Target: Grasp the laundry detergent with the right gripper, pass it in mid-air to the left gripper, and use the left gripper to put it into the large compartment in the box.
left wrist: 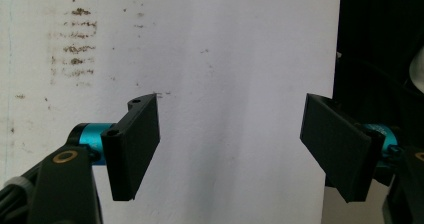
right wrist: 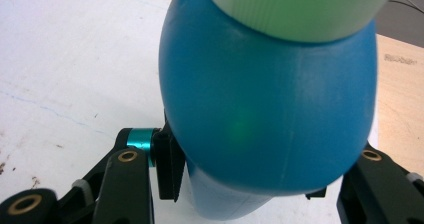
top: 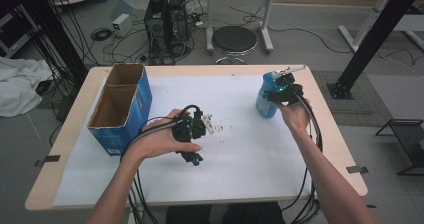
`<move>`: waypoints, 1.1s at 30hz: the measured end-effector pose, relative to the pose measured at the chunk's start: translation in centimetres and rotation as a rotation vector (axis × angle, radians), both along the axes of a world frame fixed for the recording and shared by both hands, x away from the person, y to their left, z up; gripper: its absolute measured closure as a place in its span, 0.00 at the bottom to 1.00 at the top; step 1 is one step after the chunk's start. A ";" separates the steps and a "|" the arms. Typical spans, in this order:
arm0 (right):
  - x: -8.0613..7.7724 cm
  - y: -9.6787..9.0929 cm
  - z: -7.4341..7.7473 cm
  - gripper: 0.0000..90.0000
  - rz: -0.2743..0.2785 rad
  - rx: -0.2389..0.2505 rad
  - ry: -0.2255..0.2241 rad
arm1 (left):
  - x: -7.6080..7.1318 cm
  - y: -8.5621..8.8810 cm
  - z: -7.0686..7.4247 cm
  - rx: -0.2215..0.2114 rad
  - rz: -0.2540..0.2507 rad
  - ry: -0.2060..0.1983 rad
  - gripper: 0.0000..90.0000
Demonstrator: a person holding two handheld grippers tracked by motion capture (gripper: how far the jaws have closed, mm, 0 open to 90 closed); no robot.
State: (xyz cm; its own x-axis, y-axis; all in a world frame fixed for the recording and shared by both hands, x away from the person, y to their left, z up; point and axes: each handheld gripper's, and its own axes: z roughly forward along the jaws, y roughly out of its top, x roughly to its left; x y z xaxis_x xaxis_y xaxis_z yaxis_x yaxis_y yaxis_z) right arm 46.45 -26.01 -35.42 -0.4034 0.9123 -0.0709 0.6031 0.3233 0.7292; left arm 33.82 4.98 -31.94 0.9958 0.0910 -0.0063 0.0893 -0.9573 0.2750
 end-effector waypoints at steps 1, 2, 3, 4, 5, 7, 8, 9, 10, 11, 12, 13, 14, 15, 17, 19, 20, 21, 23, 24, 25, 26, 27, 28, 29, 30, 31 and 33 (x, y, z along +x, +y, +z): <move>0.0 0.0 0.0 0.52 0.004 -0.003 0.000 | 0.0 0.0 0.0 0.001 -0.002 0.000 0.27; 0.0 0.0 0.0 0.52 0.008 -0.004 -0.002 | 0.0 0.0 0.0 0.000 0.007 0.002 0.27; 0.0 0.0 0.0 0.52 0.008 -0.003 -0.002 | 0.0 0.0 0.0 -0.003 0.013 0.002 0.27; 0.0 -0.1 0.0 0.52 0.009 -0.002 -0.001 | 0.0 0.1 0.1 0.001 0.011 -0.001 0.27; 0.0 -0.1 0.0 0.52 0.013 -0.003 -0.003 | 0.1 0.1 0.2 0.007 0.004 -0.003 0.27; 0.0 -0.1 0.0 0.52 0.024 -0.003 -0.003 | 0.0 0.1 0.2 -0.003 0.018 -0.005 0.27; -0.1 -0.1 0.1 0.52 0.022 -0.008 -0.003 | 0.1 0.1 0.3 0.004 0.012 -0.002 0.27; -0.2 0.0 0.1 0.52 0.029 -0.009 -0.007 | 0.2 0.1 0.4 0.009 0.008 -0.008 0.27; -0.3 0.0 0.2 0.52 0.037 -0.008 -0.011 | 0.1 0.1 0.4 0.004 0.019 -0.006 0.27; -0.4 0.0 0.3 0.52 0.043 -0.005 -0.014 | 0.2 0.1 0.5 0.013 0.012 -0.005 0.27; -0.6 0.1 0.5 0.52 0.052 -0.005 -0.018 | 0.2 0.1 0.5 0.007 0.010 -0.006 0.27; -0.7 0.1 0.8 0.52 0.065 0.000 -0.026 | 0.2 0.1 0.5 0.007 0.010 -0.006 0.27; -1.0 0.1 1.0 0.52 0.079 0.010 -0.031 | 0.3 0.0 0.6 0.009 0.013 -0.004 0.27; -1.2 0.2 1.3 0.52 0.095 0.022 -0.029 | 0.4 0.0 0.7 0.007 0.010 -0.004 0.27; -1.8 0.3 2.0 0.52 0.129 0.022 -0.011 | 0.5 0.0 1.0 0.013 0.008 -0.006 0.27; -2.1 0.3 2.6 0.52 0.190 0.004 -0.030 | 0.7 0.0 1.4 0.015 0.008 -0.015 0.27; -2.5 0.4 2.9 0.52 0.204 0.001 -0.025 | 0.7 0.0 1.7 0.013 0.013 -0.015 0.27; -2.7 0.5 3.2 0.52 0.237 -0.010 -0.021 | 0.9 0.0 2.1 0.010 0.006 -0.018 0.27; -3.2 0.7 3.7 0.52 0.274 -0.020 -0.017 | 1.1 0.0 2.7 0.008 0.005 -0.021 0.27; -3.4 0.8 3.9 0.52 0.294 -0.027 -0.021 | 1.2 -0.1 3.0 0.006 0.005 -0.028 0.27; -3.8 0.9 4.1 0.52 0.313 -0.025 -0.008 | 1.4 -0.1 3.3 0.000 0.004 -0.026 0.27; -4.0 1.1 4.3 0.52 0.335 -0.028 -0.003 | 1.5 -0.1 3.6 -0.004 0.002 -0.030 0.27; -4.2 1.2 4.4 0.52 0.359 -0.027 0.001 | 1.7 -0.2 3.8 -0.006 -0.001 -0.028 0.27; -4.5 1.3 4.6 0.52 0.392 -0.027 -0.001 | 1.8 -0.2 4.1 -0.012 -0.006 -0.033 0.27; -4.7 1.4 4.7 0.52 0.417 -0.029 0.004 | 1.9 -0.3 4.4 -0.013 -0.009 -0.030 0.27; -4.9 1.6 4.8 0.52 0.448 -0.031 0.005 | 2.0 -0.3 4.7 -0.026 -0.012 -0.030 0.27; -5.2 1.8 4.9 0.52 0.477 -0.031 0.007 | 2.1 -0.4 5.0 -0.034 -0.017 -0.028 0.27; -5.7 2.3 5.0 0.52 0.537 -0.035 0.016 | 2.4 -0.4 5.5 -0.049 -0.023 -0.028 0.27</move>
State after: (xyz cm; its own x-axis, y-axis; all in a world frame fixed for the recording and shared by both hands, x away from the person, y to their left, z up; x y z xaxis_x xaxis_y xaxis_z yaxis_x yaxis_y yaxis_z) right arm 40.75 -23.68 -30.45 -0.8136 0.5749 -0.0872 0.3576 0.6129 0.7046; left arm 36.24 4.54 -26.41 0.9975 0.0685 0.0180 0.0590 -0.9442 0.3239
